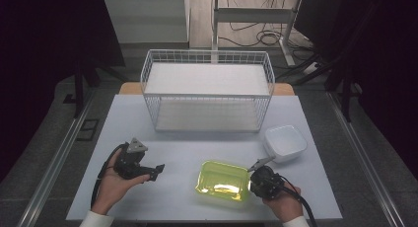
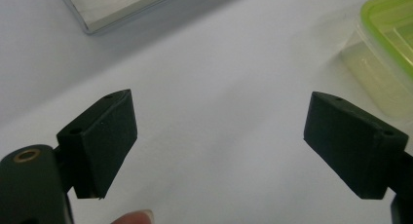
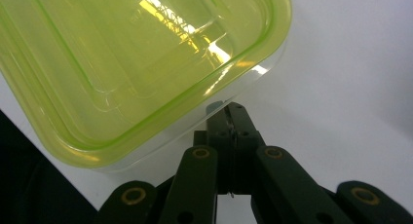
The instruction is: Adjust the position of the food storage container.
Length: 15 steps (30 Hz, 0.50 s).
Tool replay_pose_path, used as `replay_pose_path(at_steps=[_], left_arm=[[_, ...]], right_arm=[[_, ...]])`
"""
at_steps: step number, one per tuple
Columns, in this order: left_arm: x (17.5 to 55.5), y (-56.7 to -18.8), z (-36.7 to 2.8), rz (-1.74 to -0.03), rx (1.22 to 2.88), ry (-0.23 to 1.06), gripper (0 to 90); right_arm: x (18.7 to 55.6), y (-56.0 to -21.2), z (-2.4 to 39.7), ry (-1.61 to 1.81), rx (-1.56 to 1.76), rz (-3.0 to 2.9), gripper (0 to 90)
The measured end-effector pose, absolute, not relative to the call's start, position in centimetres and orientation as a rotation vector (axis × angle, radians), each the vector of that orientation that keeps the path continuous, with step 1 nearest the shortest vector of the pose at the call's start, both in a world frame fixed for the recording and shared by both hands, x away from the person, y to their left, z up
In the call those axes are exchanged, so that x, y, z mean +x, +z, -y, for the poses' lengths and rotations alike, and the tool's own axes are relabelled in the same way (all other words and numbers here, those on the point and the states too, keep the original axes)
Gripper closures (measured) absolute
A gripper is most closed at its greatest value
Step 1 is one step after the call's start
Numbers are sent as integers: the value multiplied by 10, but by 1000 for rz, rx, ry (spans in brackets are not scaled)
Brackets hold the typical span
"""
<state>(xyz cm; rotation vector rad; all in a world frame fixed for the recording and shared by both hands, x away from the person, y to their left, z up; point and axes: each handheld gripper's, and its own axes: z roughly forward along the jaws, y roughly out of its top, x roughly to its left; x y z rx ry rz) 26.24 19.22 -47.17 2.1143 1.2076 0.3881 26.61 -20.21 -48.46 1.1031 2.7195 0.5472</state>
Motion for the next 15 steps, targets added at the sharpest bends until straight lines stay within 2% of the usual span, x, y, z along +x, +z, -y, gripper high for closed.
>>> replay_pose_path(at_steps=[15], left_arm=[[262,-471,-196,-1222,2103,390,119]], right_arm=[[290,-483,157,581,1022,-2773,892]])
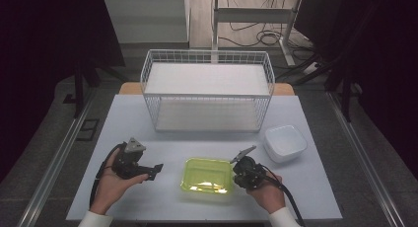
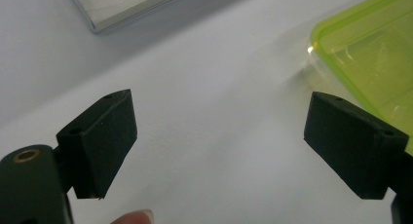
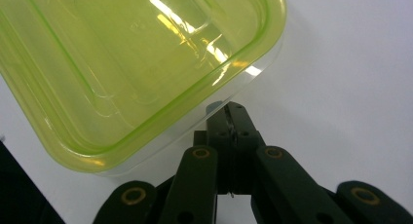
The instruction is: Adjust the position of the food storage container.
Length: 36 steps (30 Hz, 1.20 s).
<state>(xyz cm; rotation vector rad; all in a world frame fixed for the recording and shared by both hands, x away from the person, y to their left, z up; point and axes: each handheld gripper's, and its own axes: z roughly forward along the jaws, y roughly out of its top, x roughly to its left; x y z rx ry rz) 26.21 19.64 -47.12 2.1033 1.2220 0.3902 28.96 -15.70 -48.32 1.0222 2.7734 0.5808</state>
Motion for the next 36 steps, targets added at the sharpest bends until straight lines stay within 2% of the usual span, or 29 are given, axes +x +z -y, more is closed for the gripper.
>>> replay_pose_path(at_steps=[11,23,25,27,28,29,32,36], left_arm=[[262,-474,-200,-1234,2106,393,119],[260,-469,-197,-1233,2079,376,118],[260,-469,-196,-1231,2070,364,120],[260,-468,-196,-1232,2062,356,126],[260,-468,-196,-1232,2057,350,128],[260,-468,-196,-1234,2051,344,128],[260,-468,-197,-1243,2026,309,133],[261,-468,-197,-1252,2022,257,152]], right_arm=[[305,-486,133,621,963,-2795,892],[303,-465,166,791,1023,-2678,878],[303,-461,172,844,1060,-2645,804],[304,-458,179,913,1112,-2594,629],[306,-456,185,992,1178,-2547,491],[306,-456,185,992,1178,-2547,491],[308,-455,192,1098,1248,-2517,355],[308,-456,195,1157,1282,-2520,275]])
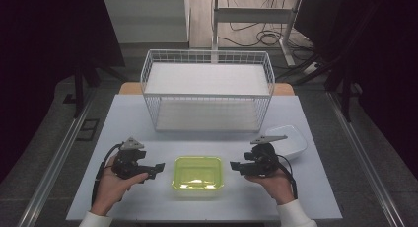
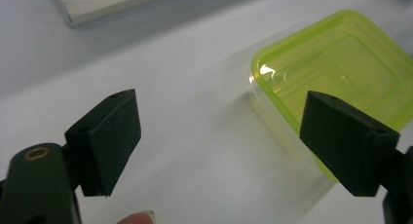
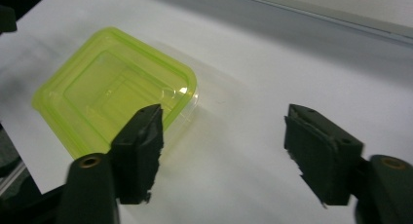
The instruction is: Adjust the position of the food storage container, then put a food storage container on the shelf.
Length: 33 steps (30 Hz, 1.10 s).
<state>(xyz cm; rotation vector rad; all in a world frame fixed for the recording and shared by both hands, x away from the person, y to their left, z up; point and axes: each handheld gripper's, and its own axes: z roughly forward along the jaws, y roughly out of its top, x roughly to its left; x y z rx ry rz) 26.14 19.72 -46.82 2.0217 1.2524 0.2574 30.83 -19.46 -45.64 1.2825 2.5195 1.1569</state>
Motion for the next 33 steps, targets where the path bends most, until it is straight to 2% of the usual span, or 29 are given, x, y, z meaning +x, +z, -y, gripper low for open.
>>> replay_pose_path(at_steps=[3,8,15,26,33], left_arm=[[262,-468,-198,-1269,2013,236,163],[262,-468,-201,-1289,1985,195,199],[260,-470,-199,-1298,1974,179,207],[264,-483,-194,-1336,1918,67,204],[266,-489,-191,-1349,1903,21,234]], right_arm=[[307,-458,194,1182,1288,-2517,234],[306,-459,193,1208,1297,-2512,237],[307,-462,190,1245,1351,-2517,257],[308,-477,180,1267,1421,-2548,308],[311,-486,178,1299,1481,-2562,335]])
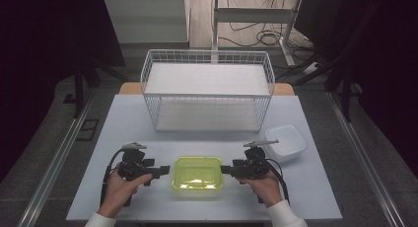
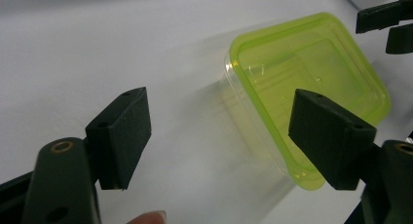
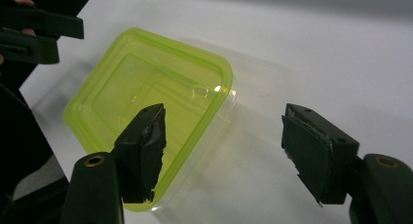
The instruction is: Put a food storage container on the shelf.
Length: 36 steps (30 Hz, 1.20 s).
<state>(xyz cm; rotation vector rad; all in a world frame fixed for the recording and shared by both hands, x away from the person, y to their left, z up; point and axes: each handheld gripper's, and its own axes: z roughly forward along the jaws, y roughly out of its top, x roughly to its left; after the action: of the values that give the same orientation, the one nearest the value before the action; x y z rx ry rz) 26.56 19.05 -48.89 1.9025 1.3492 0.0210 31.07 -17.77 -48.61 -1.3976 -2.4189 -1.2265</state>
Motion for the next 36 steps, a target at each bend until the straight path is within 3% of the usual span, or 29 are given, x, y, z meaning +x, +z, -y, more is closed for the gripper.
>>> replay_pose_path(at_steps=[27,32,36], left_arm=[[274,-515,-178,-1379,1777,-283,484],[276,-519,-169,-1352,1783,-359,602],[276,-520,-170,-1367,1765,-361,697]], right_arm=[[313,-509,165,-1185,-1395,2293,526],[312,-510,164,-1188,-1374,2255,657],[312,-511,167,-1211,-1413,2191,711]])
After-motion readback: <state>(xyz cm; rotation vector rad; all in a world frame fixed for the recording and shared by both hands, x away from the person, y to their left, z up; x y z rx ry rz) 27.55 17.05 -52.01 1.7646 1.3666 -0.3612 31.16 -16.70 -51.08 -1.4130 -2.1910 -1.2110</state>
